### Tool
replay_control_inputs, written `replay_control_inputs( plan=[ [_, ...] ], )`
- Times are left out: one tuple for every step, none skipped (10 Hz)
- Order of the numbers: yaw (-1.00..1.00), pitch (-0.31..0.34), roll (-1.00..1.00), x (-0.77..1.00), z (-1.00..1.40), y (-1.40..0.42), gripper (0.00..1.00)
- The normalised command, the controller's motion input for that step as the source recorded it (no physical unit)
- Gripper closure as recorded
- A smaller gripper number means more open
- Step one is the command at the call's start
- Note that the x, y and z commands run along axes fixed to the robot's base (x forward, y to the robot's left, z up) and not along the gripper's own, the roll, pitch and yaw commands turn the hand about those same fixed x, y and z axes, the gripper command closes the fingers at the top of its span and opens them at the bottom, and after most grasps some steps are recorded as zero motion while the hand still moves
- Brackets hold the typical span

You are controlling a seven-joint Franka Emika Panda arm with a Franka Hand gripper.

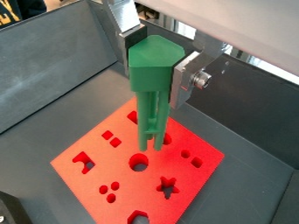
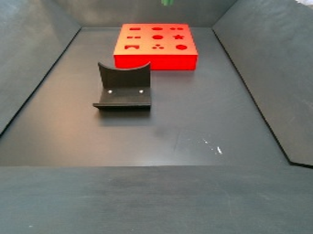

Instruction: Insert the 3 prong object.

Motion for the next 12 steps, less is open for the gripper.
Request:
replay_control_inputs(
  plan=[
    [-0.36,0.006,0.0,0.12,-0.21,0.45,1.0],
    [-0.64,0.053,0.03,0.2,-0.31,0.37,1.0],
    [-0.72,0.08,0.09,0.21,-0.27,0.26,1.0],
    [-0.77,0.053,0.05,0.21,-0.23,0.24,1.0],
    [-0.77,0.086,0.08,0.17,-0.28,0.23,1.0],
    [-0.76,0.11,0.12,0.12,-0.31,0.22,1.0],
    [-0.73,0.123,0.14,0.12,-0.32,0.22,1.0],
    [-0.71,0.14,0.15,0.13,-0.34,0.23,1.0],
    [-0.69,0.146,0.15,0.14,-0.29,0.24,1.0],
    [-0.73,0.143,0.1,0.11,-0.16,0.24,1.0],
    [-0.79,0.123,0.05,0.06,-0.04,0.2,1.0],
    [-0.81,0.143,0.0,0.03,0.0,0.17,1.0]
  ],
)
